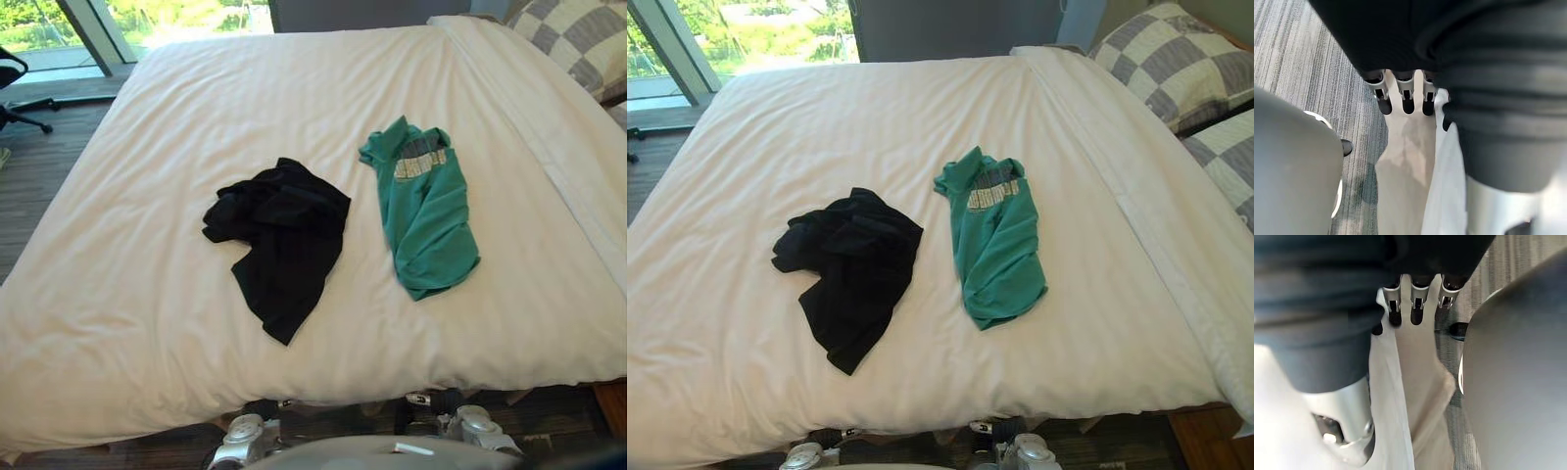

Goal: Tidy the bed and pick cloth on bed and put in laundry

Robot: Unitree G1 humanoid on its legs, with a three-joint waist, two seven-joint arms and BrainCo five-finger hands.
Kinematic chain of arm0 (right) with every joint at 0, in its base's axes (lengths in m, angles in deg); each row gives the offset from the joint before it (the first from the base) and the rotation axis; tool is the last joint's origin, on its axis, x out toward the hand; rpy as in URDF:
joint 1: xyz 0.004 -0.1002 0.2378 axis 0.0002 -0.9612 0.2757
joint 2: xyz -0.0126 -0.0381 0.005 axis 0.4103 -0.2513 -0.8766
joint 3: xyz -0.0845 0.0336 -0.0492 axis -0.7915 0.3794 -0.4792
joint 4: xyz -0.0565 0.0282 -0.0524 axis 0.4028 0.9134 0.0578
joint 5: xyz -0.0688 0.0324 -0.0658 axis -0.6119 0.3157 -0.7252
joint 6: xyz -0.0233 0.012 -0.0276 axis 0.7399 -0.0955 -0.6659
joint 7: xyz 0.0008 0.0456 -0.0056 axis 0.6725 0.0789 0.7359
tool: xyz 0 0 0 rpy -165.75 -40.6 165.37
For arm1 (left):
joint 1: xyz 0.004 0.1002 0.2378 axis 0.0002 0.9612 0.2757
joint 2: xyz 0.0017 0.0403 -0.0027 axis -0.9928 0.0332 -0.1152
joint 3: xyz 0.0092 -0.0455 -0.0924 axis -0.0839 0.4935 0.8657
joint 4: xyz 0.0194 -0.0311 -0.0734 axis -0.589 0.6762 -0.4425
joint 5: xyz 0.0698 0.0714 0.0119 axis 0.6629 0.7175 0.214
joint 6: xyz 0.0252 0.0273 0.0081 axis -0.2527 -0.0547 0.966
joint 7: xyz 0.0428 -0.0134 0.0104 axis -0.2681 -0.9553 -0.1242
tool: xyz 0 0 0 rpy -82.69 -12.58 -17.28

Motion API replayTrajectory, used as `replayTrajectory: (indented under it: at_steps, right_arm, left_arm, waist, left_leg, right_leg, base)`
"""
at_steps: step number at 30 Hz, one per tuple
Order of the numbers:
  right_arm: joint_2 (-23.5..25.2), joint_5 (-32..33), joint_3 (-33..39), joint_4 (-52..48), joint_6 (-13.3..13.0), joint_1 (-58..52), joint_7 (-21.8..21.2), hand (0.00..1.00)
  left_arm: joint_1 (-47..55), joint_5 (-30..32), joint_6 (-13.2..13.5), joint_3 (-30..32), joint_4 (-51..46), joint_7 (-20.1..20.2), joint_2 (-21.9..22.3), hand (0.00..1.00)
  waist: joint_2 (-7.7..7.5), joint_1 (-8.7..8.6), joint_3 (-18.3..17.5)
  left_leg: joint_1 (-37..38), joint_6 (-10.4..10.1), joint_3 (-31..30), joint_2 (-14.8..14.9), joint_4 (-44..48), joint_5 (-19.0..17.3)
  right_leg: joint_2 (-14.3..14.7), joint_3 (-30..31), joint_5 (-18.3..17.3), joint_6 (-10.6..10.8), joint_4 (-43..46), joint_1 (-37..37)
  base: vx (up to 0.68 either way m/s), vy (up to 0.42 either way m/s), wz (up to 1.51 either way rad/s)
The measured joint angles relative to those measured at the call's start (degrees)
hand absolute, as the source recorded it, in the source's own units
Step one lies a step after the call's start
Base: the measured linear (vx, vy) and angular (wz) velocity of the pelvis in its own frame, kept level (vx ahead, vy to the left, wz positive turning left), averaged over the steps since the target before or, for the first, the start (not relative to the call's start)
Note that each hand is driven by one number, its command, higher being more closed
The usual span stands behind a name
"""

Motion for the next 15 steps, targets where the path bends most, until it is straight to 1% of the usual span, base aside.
replayTrajectory:
  at_steps: [2,6,8,9,10,12,15]
  right_arm:
    - [0.2,0.0,1.4,0.0,0.6,0.0,-0.2,0.00]
    - [0.5,0.3,3.3,-0.3,0.7,-0.5,-0.2,0.00]
    - [0.4,1.2,4.1,-1.2,1.0,-1.3,-0.1,0.00]
    - [0.4,1.4,4.2,-1.7,1.2,-1.8,0.2,0.00]
    - [0.4,2.2,4.2,-1.8,1.2,-2.0,0.4,0.00]
    - [0.5,3.3,4.2,-2.1,1.4,-2.3,1.2,0.00]
    - [0.5,6.0,4.9,-3.1,2.3,-2.9,3.1,0.00]
  left_arm:
    - [0.0,0.1,0.0,0.2,0.1,0.1,0.0,0.00]
    - [0.0,0.1,0.0,0.2,0.1,0.1,0.1,0.00]
    - [0.1,0.0,-0.1,0.2,0.1,0.0,0.3,0.00]
    - [0.0,-0.4,-0.1,0.3,0.0,0.0,0.6,0.00]
    - [0.0,-0.6,-0.1,0.4,-0.2,0.0,0.7,0.00]
    - [0.1,-1.8,-0.6,0.5,-0.2,-0.1,0.8,0.00]
    - [0.1,-4.6,-2.4,1.9,-0.2,-1.3,1.1,0.00]
  waist:
    - [-0.01,0.01,0.0]
    - [0.03,0.42,0.0]
    - [0.63,0.43,-0.2]
    - [0.50,0.74,-0.3]
    - [0.38,1.14,-0.2]
    - [0.55,0.91,-0.3]
    - [0.62,0.73,-0.3]
  left_leg:
    - [0.1,0.0,0.2,0.0,0.0,0.0]
    - [0.2,0.0,1.5,0.6,-0.4,-0.1]
    - [0.3,0.1,1.8,1.6,-1.1,-1.2]
    - [0.3,0.0,2.8,2.4,-1.4,-1.8]
    - [0.2,-0.1,3.1,2.5,-1.2,-1.9]
    - [0.3,-0.4,3.3,2.7,-1.1,-2.0]
    - [0.0,-0.7,4.3,3.0,-1.3,-2.1]
  right_leg:
    - [0.0,0.1,0.3,-0.1,0.0,0.0]
    - [0.7,1.0,1.0,-0.4,-0.4,-0.2]
    - [1.7,1.1,1.2,-0.5,-0.4,-0.6]
    - [2.3,1.3,1.7,-0.9,-0.5,-1.1]
    - [2.4,1.3,1.9,-1.0,-0.5,-1.2]
    - [2.5,1.4,2.0,-1.0,-0.5,-1.3]
    - [3.0,2.1,2.1,-1.1,-0.5,-2.2]
  base:
    - [-0.13,-0.025,-0.07]
    - [-0.14,-0.051,-0.07]
    - [-0.15,-0.075,-0.07]
    - [-0.13,-0.065,-0.19]
    - [-0.16,-0.078,-0.25]
    - [-0.11,-0.063,-0.14]
    - [-0.06,-0.046,-0.16]
